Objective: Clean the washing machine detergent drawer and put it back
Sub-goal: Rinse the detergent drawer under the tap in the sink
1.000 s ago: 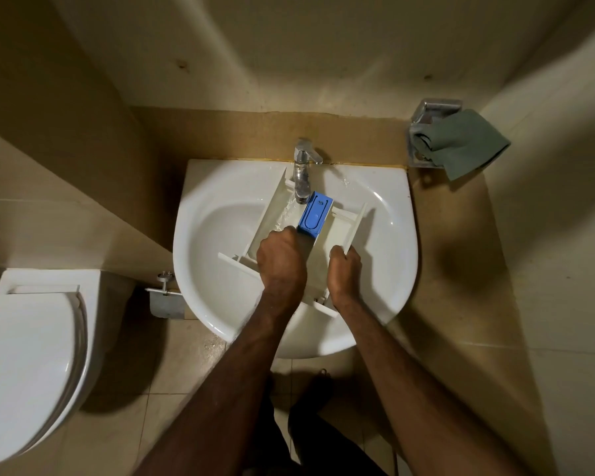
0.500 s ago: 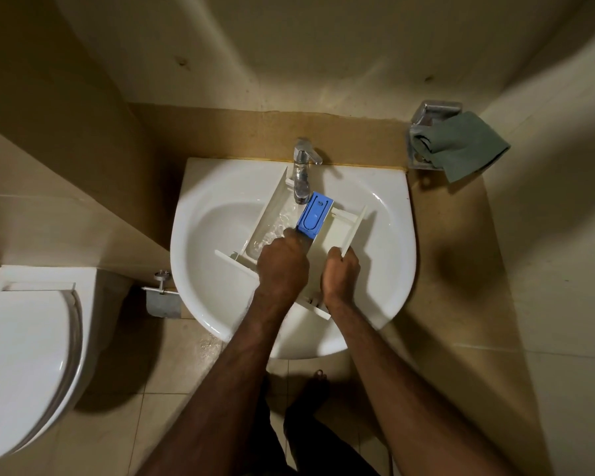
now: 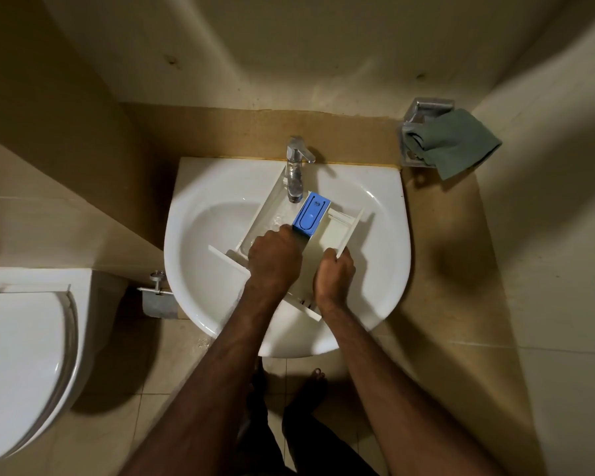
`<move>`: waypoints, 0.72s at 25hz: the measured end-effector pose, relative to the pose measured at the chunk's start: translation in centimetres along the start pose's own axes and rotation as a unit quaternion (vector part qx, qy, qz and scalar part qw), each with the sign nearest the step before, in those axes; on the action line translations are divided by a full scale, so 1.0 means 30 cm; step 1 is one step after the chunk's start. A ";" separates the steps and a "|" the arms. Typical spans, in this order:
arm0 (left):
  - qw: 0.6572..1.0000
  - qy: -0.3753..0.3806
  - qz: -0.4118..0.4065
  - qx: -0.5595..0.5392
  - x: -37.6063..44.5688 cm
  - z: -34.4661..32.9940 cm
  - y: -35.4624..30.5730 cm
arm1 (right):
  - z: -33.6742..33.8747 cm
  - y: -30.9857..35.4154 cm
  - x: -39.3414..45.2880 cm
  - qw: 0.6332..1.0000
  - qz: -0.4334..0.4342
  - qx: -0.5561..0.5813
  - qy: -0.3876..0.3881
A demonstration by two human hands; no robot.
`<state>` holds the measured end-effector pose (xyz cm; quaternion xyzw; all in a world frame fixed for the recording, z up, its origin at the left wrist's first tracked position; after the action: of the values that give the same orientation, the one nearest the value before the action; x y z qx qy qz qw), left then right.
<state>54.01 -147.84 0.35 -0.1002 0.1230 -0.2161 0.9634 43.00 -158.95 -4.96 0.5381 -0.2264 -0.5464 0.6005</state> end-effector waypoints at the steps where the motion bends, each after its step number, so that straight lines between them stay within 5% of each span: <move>1: 0.999 0.014 0.009 0.031 -0.013 -0.012 0.007 | 0.005 0.006 -0.007 1.000 0.005 -0.004 -0.002; 9: 0.977 0.095 -0.071 -0.175 -0.019 -0.152 0.022 | 0.116 0.127 -0.015 0.984 0.055 -0.167 -0.017; 13: 0.982 -0.030 -0.148 -0.110 -0.027 -0.053 -0.004 | 0.175 0.160 0.011 0.975 0.062 -0.211 -0.015; 16: 0.982 -0.136 -0.086 -0.098 0.005 0.035 0.063 | 0.196 0.181 0.022 0.973 0.067 -0.222 -0.004; 18: 0.978 -0.119 0.014 -0.168 0.037 0.002 0.148 | 0.191 0.203 0.021 0.971 0.079 -0.227 0.008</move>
<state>56.75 -144.39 -0.90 -0.2842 0.0434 -0.1656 0.9433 40.77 -162.87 2.10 0.3727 -0.1340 -0.5298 0.7500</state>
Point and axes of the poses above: each hand's wrist, its own x-axis towards the middle knuckle, its own z-axis out of the back of the hand, y = z × x, the point moved 10 cm from there along x, towards the middle knuckle, and after that the axes turned 7 degrees about -y, right-handed, at the moved point
